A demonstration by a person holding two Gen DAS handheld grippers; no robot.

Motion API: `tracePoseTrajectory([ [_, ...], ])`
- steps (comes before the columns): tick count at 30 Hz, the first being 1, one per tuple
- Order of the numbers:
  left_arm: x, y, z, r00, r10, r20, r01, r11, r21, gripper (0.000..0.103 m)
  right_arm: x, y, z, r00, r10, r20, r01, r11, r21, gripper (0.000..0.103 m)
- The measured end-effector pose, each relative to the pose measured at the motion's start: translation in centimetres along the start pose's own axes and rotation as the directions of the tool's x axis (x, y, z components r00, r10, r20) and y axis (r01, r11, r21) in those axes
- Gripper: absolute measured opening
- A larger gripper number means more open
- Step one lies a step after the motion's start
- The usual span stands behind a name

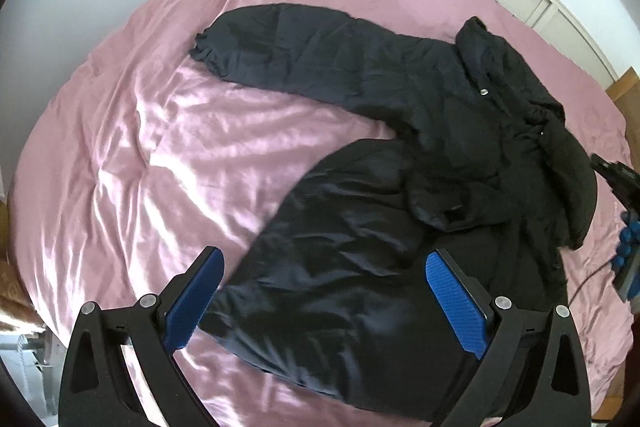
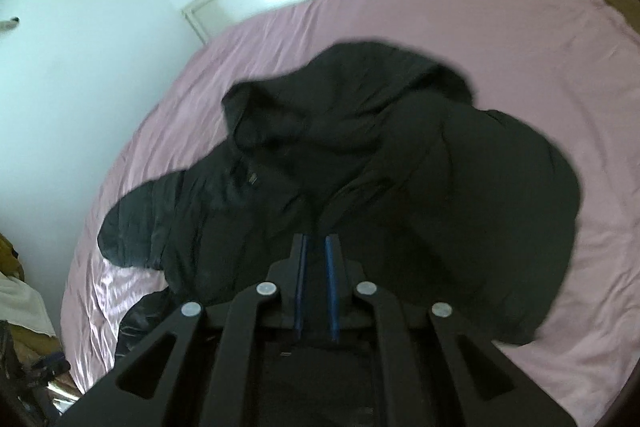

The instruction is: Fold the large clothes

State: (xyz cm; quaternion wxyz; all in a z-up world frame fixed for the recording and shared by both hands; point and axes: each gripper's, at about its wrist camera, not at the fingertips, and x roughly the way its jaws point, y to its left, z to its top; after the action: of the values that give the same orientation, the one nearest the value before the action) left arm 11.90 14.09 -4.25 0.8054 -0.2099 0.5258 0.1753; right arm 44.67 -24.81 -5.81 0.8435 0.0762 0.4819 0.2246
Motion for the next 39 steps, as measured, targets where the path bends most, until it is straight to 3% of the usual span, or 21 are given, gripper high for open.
tracePoseTrajectory([
  [5, 0.8, 3.4, 1.1, 1.000, -0.013, -0.004, 0.013, 1.000, -0.008, 0.100, 7.4, 6.3, -3.2, 0.989, -0.030, -0.142, 0.023, 0.998, -0.053, 0.009],
  [8, 1.1, 4.7, 1.7, 1.000, -0.017, 0.003, 0.017, 1.000, 0.000, 0.100, 9.5, 8.5, -5.6, 0.976, -0.065, -0.210, 0.045, 0.994, -0.100, 0.009],
  [12, 2.0, 5.6, 2.4, 0.999, -0.036, 0.000, 0.036, 0.999, 0.012, 0.100, 9.6, 9.3, -7.2, 0.972, -0.095, -0.214, 0.077, 0.993, -0.091, 0.009],
  [16, 3.9, 3.8, 2.8, 0.999, -0.034, -0.001, 0.033, 0.995, 0.089, 0.100, 7.8, 7.9, -7.8, 0.975, -0.134, -0.176, 0.125, 0.990, -0.063, 0.010],
  [24, 6.5, -4.2, 2.9, 0.995, -0.101, -0.025, 0.103, 0.980, 0.170, 0.100, 4.9, 2.6, -7.3, 0.981, -0.155, -0.117, 0.153, 0.988, -0.027, 0.011],
  [30, 9.5, -13.7, 3.4, 0.983, -0.173, -0.054, 0.181, 0.950, 0.253, 0.100, 3.0, -0.5, -6.6, 0.985, -0.154, -0.081, 0.149, 0.987, -0.061, 0.011],
  [36, 13.0, -22.6, 5.1, 0.968, -0.239, -0.076, 0.251, 0.913, 0.323, 0.100, 1.7, -4.6, -3.3, 0.984, -0.178, -0.030, 0.175, 0.982, -0.069, 0.011],
  [38, 14.2, -25.3, 6.0, 0.964, -0.257, -0.073, 0.266, 0.899, 0.347, 0.100, 1.9, -6.3, -1.0, 0.982, -0.190, -0.008, 0.189, 0.980, -0.066, 0.023],
  [39, 14.6, -26.1, 6.3, 0.962, -0.263, -0.071, 0.271, 0.895, 0.354, 0.100, 2.0, -6.9, -0.1, 0.981, -0.196, 0.002, 0.196, 0.978, -0.067, 0.033],
])
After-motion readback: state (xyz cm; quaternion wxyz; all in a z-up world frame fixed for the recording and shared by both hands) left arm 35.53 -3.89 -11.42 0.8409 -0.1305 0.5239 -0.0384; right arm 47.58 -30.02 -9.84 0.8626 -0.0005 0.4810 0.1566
